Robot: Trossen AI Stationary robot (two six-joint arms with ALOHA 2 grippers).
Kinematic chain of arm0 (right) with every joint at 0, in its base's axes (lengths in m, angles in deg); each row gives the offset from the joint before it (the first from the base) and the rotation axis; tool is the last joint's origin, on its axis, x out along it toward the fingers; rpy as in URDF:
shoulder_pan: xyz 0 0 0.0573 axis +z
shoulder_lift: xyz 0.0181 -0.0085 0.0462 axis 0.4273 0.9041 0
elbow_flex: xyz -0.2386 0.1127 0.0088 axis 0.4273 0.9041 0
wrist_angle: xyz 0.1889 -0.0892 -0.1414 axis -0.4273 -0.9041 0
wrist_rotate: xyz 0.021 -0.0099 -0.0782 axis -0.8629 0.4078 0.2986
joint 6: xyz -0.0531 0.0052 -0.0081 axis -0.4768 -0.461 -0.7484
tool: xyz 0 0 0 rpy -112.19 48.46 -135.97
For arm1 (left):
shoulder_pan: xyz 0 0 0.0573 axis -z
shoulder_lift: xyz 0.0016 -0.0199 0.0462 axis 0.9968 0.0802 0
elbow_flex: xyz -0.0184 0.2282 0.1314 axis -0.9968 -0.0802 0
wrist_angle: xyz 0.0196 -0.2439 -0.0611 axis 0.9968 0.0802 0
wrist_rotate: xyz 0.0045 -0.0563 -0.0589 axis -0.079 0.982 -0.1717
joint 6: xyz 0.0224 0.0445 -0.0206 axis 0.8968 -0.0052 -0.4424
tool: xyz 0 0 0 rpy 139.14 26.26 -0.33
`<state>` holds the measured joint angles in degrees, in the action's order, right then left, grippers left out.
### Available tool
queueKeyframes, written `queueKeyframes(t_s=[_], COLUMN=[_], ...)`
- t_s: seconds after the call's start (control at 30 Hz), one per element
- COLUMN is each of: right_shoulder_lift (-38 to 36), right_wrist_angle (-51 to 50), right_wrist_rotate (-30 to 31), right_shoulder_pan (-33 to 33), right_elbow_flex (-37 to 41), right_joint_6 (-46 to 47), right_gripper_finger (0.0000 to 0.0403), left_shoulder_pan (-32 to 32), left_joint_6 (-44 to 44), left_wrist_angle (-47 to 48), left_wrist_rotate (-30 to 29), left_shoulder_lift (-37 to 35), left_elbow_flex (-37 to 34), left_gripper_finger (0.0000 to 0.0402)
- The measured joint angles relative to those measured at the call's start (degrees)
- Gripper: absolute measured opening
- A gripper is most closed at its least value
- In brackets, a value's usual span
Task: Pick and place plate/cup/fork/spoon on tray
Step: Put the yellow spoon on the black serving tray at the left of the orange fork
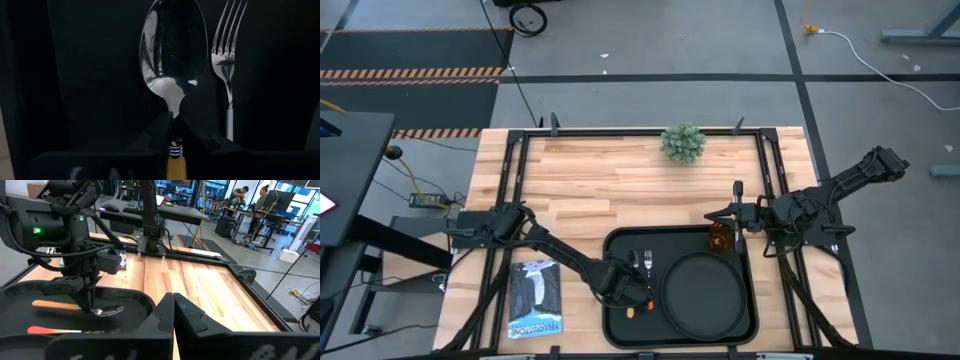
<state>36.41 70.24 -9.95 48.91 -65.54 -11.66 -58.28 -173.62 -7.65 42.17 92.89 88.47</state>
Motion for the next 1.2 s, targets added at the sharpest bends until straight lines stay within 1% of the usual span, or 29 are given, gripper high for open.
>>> queueKeyframes(t_s=[0.17, 0.4, 0.67, 1.2], right_shoulder_lift=[0.0, 0.0, 0.0, 0.0], right_wrist_angle=[0.0, 0.0, 0.8, 1.1], right_wrist_rotate=[0.0, 0.0, 0.0, 0.0], right_shoulder_pan=[0.0, 0.4, 1.5, 1.5], right_elbow_flex=[0.0, 0.0, 0.0, 0.0], right_joint_6=[0.0, 0.1, -0.1, 0.0], right_gripper_finger=[0.0005, 0.0005, 0.0005, 0.0005], left_shoulder_pan=[0.0, 0.0, 0.0, 0.0], left_joint_6=[-1.2, -1.7, -1.3, 5.7], left_wrist_angle=[0.2, -1.1, -0.8, -0.6], left_wrist_rotate=[0.0, 0.7, 0.4, -0.1], left_shoulder_lift=[0.0, 1.4, 1.3, 0.2], left_elbow_flex=[0.0, 0.0, 0.0, 0.0], left_gripper_finger=[0.0050, 0.0082, 0.0118, 0.0198])
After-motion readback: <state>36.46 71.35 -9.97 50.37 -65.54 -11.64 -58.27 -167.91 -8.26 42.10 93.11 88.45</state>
